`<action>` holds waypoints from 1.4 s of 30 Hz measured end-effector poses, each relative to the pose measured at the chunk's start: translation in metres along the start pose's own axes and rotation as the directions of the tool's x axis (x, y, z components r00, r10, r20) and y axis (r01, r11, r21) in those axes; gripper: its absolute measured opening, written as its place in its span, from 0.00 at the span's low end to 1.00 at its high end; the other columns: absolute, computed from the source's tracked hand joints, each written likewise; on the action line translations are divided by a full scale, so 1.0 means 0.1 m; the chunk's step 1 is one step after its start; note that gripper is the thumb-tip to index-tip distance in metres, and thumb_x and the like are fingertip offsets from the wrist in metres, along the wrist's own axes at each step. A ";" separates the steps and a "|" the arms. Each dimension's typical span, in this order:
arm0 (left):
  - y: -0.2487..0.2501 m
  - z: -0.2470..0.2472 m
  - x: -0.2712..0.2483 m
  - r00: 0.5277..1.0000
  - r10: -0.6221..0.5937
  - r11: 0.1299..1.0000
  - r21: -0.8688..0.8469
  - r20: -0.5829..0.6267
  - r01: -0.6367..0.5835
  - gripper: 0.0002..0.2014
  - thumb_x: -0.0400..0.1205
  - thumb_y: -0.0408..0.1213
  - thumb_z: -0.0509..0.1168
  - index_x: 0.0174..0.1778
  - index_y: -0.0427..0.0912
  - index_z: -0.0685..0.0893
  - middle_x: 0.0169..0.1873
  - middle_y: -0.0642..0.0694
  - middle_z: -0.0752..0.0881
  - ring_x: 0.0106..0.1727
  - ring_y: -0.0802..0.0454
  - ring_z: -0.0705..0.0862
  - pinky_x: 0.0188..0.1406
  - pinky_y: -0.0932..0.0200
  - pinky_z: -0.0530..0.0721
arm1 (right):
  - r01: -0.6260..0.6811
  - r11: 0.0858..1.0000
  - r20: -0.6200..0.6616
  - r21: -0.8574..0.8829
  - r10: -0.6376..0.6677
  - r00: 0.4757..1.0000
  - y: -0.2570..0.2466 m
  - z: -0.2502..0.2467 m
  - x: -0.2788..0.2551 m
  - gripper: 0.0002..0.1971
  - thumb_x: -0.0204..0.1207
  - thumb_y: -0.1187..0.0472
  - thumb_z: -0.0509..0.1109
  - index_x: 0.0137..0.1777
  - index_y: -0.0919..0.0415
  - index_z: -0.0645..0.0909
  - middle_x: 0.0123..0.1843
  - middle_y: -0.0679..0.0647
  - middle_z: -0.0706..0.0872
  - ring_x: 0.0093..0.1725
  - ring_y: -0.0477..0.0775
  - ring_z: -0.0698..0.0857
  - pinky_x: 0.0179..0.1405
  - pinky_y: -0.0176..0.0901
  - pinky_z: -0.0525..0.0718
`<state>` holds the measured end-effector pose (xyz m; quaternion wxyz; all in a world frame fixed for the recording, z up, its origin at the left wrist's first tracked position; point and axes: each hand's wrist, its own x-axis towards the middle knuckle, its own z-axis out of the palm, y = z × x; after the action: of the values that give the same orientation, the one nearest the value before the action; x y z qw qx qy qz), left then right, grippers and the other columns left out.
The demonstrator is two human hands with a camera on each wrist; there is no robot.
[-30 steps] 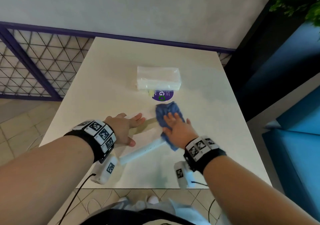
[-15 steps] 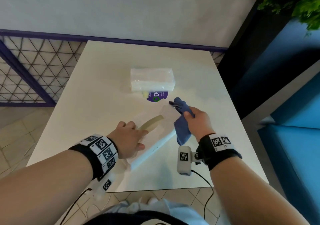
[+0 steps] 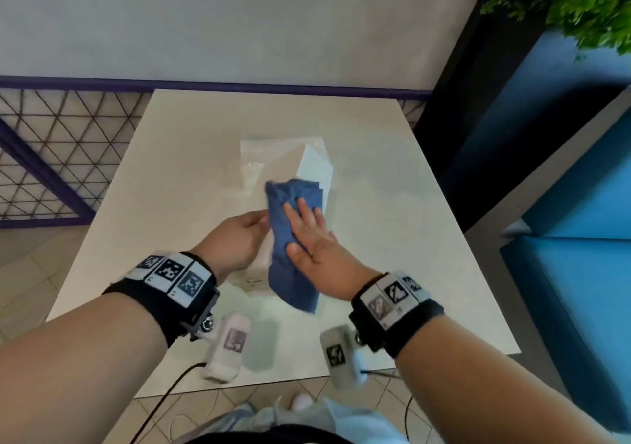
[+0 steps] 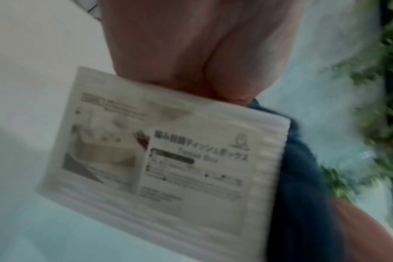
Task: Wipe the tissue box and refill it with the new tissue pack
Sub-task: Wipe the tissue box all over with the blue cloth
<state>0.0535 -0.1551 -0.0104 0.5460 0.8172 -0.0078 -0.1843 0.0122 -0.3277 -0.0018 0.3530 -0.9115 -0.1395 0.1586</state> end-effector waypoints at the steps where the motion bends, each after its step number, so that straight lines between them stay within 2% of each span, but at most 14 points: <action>1: -0.03 0.00 0.00 0.999 -0.030 0.998 -0.061 -0.017 0.029 0.25 0.79 0.54 0.65 0.69 0.45 0.81 0.65 0.47 0.85 0.66 0.51 0.82 0.74 0.47 0.73 | -0.037 0.999 -0.043 0.011 0.037 0.998 0.07 -0.09 0.08 0.30 0.87 0.50 0.49 0.83 0.45 0.37 0.86 0.48 0.34 0.83 0.53 0.32 0.83 0.64 0.42; 6: 0.00 0.11 -0.03 0.999 -0.034 0.988 -0.149 -0.009 0.032 0.19 0.83 0.52 0.62 0.65 0.48 0.85 0.61 0.50 0.87 0.64 0.50 0.84 0.74 0.47 0.74 | -0.206 0.978 -0.129 -0.042 0.200 0.971 0.07 -0.39 0.33 0.29 0.88 0.49 0.45 0.85 0.54 0.40 0.87 0.54 0.38 0.85 0.60 0.36 0.83 0.57 0.40; 13: 0.13 0.03 -0.01 0.996 -0.064 0.976 -0.210 -0.061 0.050 0.14 0.82 0.49 0.63 0.55 0.47 0.89 0.51 0.45 0.92 0.56 0.44 0.89 0.67 0.39 0.81 | 0.067 0.989 -0.073 -0.135 -0.077 0.994 -0.10 -0.01 -0.06 0.37 0.82 0.41 0.53 0.84 0.50 0.39 0.87 0.52 0.36 0.84 0.54 0.32 0.82 0.51 0.37; 16: 0.09 0.11 -0.12 0.999 -0.043 0.988 -0.151 -0.011 0.041 0.24 0.75 0.60 0.64 0.60 0.51 0.88 0.57 0.50 0.90 0.61 0.49 0.86 0.71 0.42 0.77 | -0.079 0.995 -0.247 -0.064 0.061 0.967 0.11 -0.33 0.22 0.32 0.85 0.44 0.52 0.85 0.51 0.45 0.87 0.53 0.42 0.86 0.58 0.39 0.84 0.55 0.43; 19: 0.05 0.19 -0.24 0.994 -0.053 0.986 -0.152 0.094 0.067 0.18 0.81 0.56 0.64 0.63 0.54 0.87 0.56 0.52 0.90 0.59 0.51 0.88 0.67 0.47 0.81 | -0.221 0.969 -0.266 -0.107 0.186 0.946 0.27 -0.68 0.35 0.30 0.87 0.47 0.46 0.85 0.56 0.44 0.87 0.55 0.44 0.86 0.58 0.42 0.83 0.51 0.41; 21: 0.06 0.18 -0.28 0.988 -0.024 0.983 -0.177 0.154 0.052 0.16 0.84 0.50 0.62 0.64 0.53 0.86 0.55 0.51 0.91 0.58 0.51 0.88 0.60 0.54 0.83 | -0.266 0.963 -0.266 -0.053 0.243 0.933 0.37 -0.76 0.35 0.30 0.86 0.46 0.47 0.85 0.58 0.49 0.86 0.58 0.55 0.85 0.60 0.53 0.83 0.51 0.51; 23: 0.05 0.12 -0.28 0.982 0.005 0.986 -0.166 0.190 0.027 0.17 0.80 0.54 0.65 0.63 0.54 0.87 0.54 0.53 0.91 0.58 0.53 0.88 0.58 0.57 0.82 | -0.345 0.931 -0.310 0.117 0.365 0.878 0.37 -0.78 0.32 0.32 0.82 0.39 0.53 0.79 0.59 0.62 0.75 0.61 0.74 0.72 0.63 0.75 0.70 0.50 0.72; 25: 0.03 0.03 -0.25 0.975 0.030 0.993 -0.118 0.221 -0.004 0.30 0.67 0.69 0.70 0.62 0.58 0.86 0.58 0.58 0.89 0.62 0.59 0.85 0.63 0.59 0.78 | -0.439 0.851 -0.276 0.287 0.513 0.813 0.34 -0.80 0.31 0.36 0.74 0.32 0.61 0.70 0.61 0.71 0.62 0.59 0.82 0.57 0.61 0.81 0.57 0.48 0.78; 28: 0.00 -0.14 -0.20 0.934 0.096 0.976 0.149 0.343 -0.156 0.41 0.56 0.83 0.60 0.65 0.73 0.79 0.59 0.71 0.83 0.64 0.72 0.78 0.64 0.72 0.69 | -0.501 0.717 -0.180 0.485 0.642 0.745 0.30 -0.82 0.30 0.33 0.66 0.36 0.71 0.59 0.63 0.78 0.56 0.59 0.86 0.53 0.61 0.85 0.60 0.56 0.83; 31: 0.08 -0.32 -0.18 0.880 -0.004 0.773 0.559 0.475 -0.299 0.40 0.54 0.86 0.54 0.66 0.91 0.57 0.55 0.65 0.82 0.57 0.60 0.69 0.61 0.61 0.68 | -0.483 0.603 -0.169 0.636 0.718 0.675 0.24 -0.70 0.29 0.32 0.58 0.40 0.73 0.56 0.64 0.79 0.53 0.62 0.87 0.51 0.64 0.86 0.60 0.59 0.84; 33: 0.10 -0.38 -0.14 0.907 -0.050 0.564 0.761 0.418 -0.320 0.47 0.60 0.78 0.60 0.77 0.75 0.53 0.58 0.57 0.77 0.59 0.52 0.67 0.60 0.53 0.66 | -0.434 0.556 -0.185 0.709 0.741 0.646 0.19 -0.61 0.31 0.33 0.55 0.41 0.72 0.57 0.63 0.78 0.52 0.60 0.87 0.50 0.63 0.85 0.56 0.56 0.85; 36: 0.17 -0.29 -0.17 0.958 0.122 0.323 0.903 0.258 -0.284 0.52 0.72 0.58 0.67 0.84 0.51 0.42 0.75 0.47 0.65 0.72 0.45 0.65 0.70 0.50 0.63 | -0.359 0.474 -0.175 0.804 0.765 0.620 0.07 -0.51 0.35 0.32 0.60 0.43 0.71 0.62 0.58 0.73 0.51 0.58 0.83 0.50 0.63 0.84 0.53 0.54 0.83; 39: 0.22 -0.05 -0.21 0.939 0.294 0.283 0.922 0.179 -0.265 0.60 0.69 0.59 0.71 0.83 0.44 0.35 0.81 0.45 0.58 0.78 0.44 0.63 0.75 0.46 0.62 | -0.350 0.438 -0.149 0.828 0.774 0.615 -0.07 -0.39 0.41 0.34 0.52 0.38 0.68 0.59 0.50 0.74 0.50 0.58 0.84 0.47 0.64 0.85 0.56 0.62 0.84; 42: 0.20 0.16 -0.14 0.885 0.463 0.324 0.919 0.055 -0.226 0.58 0.64 0.52 0.76 0.84 0.40 0.49 0.72 0.44 0.72 0.67 0.41 0.74 0.57 0.42 0.72 | -0.293 0.489 -0.203 0.821 0.731 0.651 -0.30 -0.27 0.40 0.35 0.48 0.33 0.68 0.57 0.48 0.78 0.54 0.56 0.87 0.50 0.61 0.86 0.57 0.59 0.85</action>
<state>0.0396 -0.1743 0.0063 0.0385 0.9726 -0.2208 0.0617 0.0550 -0.3078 0.0300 0.6389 -0.6926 0.3319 0.0441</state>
